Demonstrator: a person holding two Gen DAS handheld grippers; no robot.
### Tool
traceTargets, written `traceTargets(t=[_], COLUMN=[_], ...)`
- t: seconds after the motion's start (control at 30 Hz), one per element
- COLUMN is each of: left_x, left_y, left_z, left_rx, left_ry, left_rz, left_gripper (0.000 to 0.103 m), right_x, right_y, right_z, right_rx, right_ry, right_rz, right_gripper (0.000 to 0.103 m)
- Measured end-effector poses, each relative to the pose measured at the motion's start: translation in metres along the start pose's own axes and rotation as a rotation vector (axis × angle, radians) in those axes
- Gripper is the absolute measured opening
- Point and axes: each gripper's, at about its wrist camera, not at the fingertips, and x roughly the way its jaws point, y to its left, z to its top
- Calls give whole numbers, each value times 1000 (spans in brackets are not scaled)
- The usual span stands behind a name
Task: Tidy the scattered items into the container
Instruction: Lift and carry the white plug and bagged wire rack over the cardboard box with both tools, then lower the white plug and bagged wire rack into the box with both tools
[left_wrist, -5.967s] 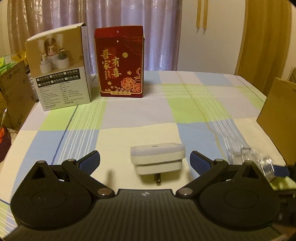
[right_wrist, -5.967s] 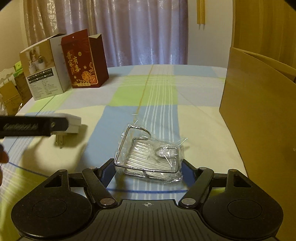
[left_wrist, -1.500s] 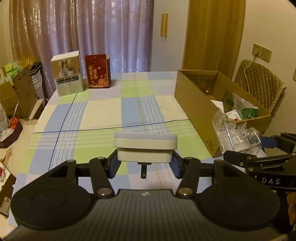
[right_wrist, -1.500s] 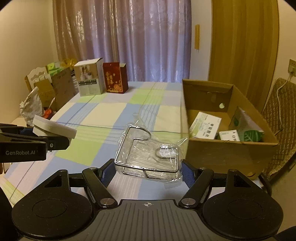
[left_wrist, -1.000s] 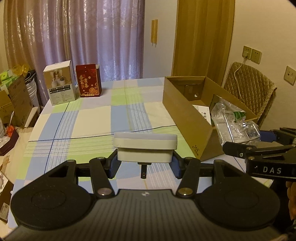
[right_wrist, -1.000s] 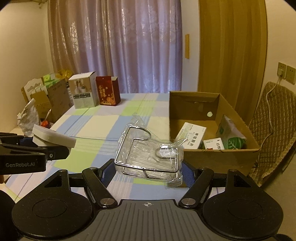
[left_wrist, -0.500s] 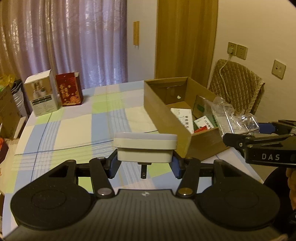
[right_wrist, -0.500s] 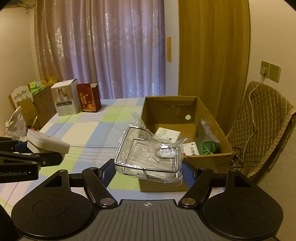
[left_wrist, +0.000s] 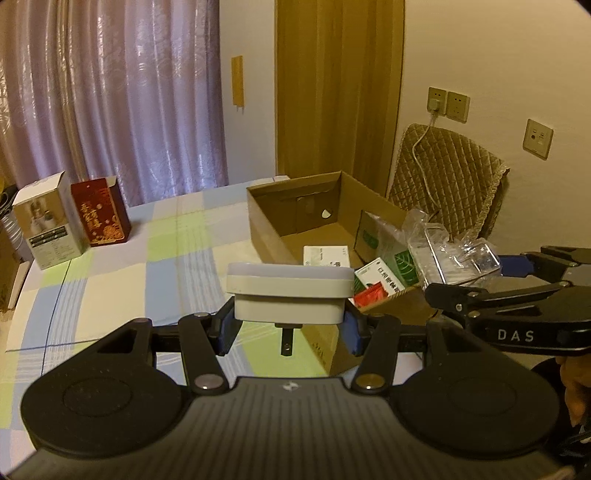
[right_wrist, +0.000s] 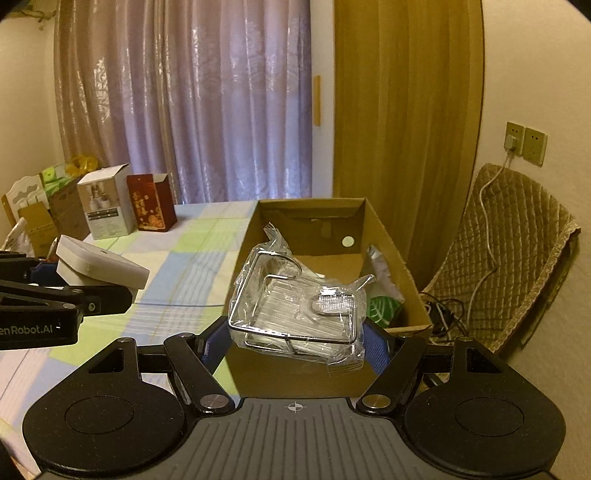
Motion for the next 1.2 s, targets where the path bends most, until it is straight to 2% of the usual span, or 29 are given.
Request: traceTargets(t=[0.57, 1.2], left_x=[37, 65], left_y=[-26, -38], left_z=[25, 33], left_rx=[32, 49], left_ry=[2, 4], left_rz=[-31, -44], left_gripper=[50, 50], right_x=[28, 48], right_y=[-43, -63], right_z=[15, 27], right_rx=[10, 2], right_ry=[3, 10], right_rz=[-23, -36], right_gripper=[76, 76])
